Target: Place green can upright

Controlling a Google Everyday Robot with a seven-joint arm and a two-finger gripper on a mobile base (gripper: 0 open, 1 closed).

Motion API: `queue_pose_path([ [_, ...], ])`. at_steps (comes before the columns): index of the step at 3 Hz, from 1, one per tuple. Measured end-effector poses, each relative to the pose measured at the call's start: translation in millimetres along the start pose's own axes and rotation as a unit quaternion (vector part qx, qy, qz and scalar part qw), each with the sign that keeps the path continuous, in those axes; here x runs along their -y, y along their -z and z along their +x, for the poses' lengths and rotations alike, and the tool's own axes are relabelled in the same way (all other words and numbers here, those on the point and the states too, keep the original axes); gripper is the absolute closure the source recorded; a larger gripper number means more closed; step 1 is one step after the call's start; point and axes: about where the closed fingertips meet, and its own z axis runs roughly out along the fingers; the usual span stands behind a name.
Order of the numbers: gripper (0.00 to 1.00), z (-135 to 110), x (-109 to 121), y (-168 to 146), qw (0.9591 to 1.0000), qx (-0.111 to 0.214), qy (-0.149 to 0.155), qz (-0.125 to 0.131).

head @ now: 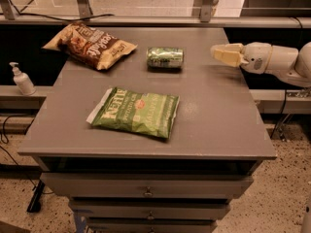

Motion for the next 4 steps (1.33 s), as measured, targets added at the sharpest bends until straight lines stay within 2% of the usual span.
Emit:
queue_pose_path([
  [1,0.82,-0.6,1.1,-0.6,0.9991,-0.040,0.014,-0.006],
  [2,0.59,-9.9,-2.8,-10.9,0.9927,-0.107,0.051,-0.022],
  [3,0.35,-13.9,-11.0,-28.6,0.9759,-0.192,0.095,-0.042],
  [4,0.12,-21.3,-15.4,-40.0,0.9556,-0.257,0.136,-0.049],
])
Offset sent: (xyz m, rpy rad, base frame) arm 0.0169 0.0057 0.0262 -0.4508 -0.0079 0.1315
